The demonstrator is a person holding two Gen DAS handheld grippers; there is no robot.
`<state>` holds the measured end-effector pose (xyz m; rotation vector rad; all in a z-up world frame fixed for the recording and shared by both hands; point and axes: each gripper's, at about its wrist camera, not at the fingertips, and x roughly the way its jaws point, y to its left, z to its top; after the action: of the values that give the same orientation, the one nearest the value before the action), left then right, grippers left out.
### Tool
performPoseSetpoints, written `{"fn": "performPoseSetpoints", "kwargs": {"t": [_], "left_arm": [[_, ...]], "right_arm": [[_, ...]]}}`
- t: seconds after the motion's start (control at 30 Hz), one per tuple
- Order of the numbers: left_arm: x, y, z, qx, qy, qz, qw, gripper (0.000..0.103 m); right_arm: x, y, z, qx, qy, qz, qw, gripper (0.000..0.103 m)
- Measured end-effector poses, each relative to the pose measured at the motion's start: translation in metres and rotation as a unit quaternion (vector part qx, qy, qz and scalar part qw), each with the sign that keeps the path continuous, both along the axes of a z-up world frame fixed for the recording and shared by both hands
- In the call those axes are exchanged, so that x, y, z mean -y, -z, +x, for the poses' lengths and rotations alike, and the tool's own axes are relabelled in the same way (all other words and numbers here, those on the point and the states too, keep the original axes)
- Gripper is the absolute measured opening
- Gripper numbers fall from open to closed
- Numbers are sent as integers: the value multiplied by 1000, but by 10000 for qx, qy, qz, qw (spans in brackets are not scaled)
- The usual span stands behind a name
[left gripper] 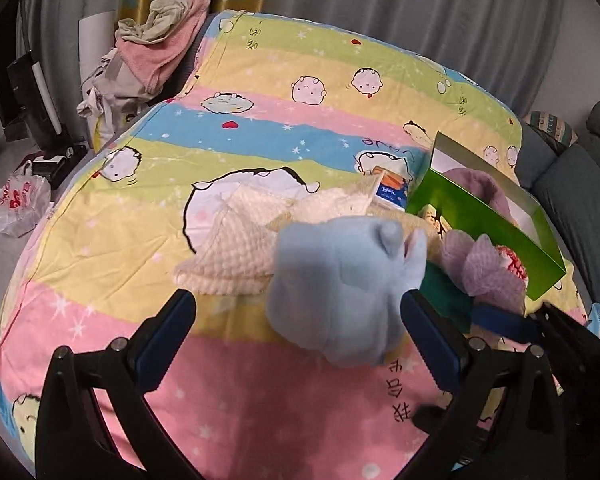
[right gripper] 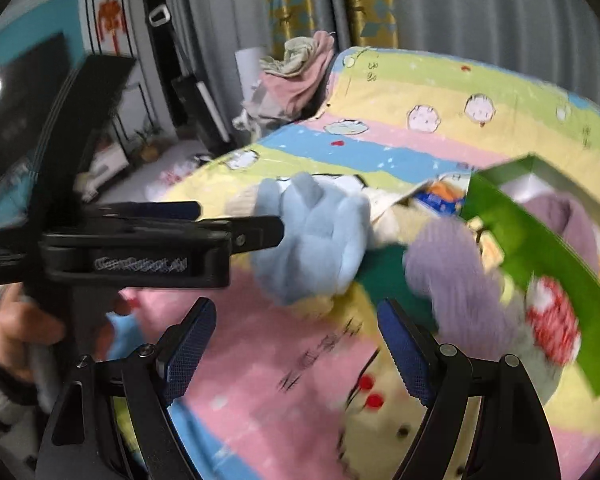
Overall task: Organize soft objects
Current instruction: 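Grasp the light-blue plush toy with the left gripper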
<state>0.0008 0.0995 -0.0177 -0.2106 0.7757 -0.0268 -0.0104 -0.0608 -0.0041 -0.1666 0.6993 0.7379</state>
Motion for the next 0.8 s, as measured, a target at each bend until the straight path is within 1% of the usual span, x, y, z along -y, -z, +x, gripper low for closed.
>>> {"fn": "performPoseSetpoints", "kwargs": {"t": [0.07,0.27,0.37,0.47,0.57,0.63,0.7,0.73,0.77,0.8], "left_arm": [[-1,1,5,-10,60,-39,10000,102],[-1,7,27,-122,306,-215,9992,102],[-1,12,35,-170,404,-289,9986,102],[-3,16,43,-209,527,-450,9974,102],[1,21,48,-320,686,-518,9958,101],[3,25,50,-380,782,-630,9942,98],[3,27,51,-414,832,-738,9929,91],[3,28,51,-405,854,-786,9924,90],[4,27,50,-387,869,-833,9920,86],[4,26,50,-368,871,-845,9919,79]], "right_arm": [[-7,1,8,101,13,-136,9999,83],[-24,4,32,205,-22,-398,9990,84],[-28,6,42,110,-78,-394,9991,84],[-28,10,51,-95,-202,-239,9995,84],[-30,13,54,-308,-333,-87,9989,83],[-30,16,54,-419,-366,8,9985,74],[-28,17,53,-488,-384,168,9979,70],[-28,17,52,-467,-358,193,9981,68],[-28,17,52,-456,-350,205,9981,68],[-28,17,51,-444,-340,224,9982,67]]}}
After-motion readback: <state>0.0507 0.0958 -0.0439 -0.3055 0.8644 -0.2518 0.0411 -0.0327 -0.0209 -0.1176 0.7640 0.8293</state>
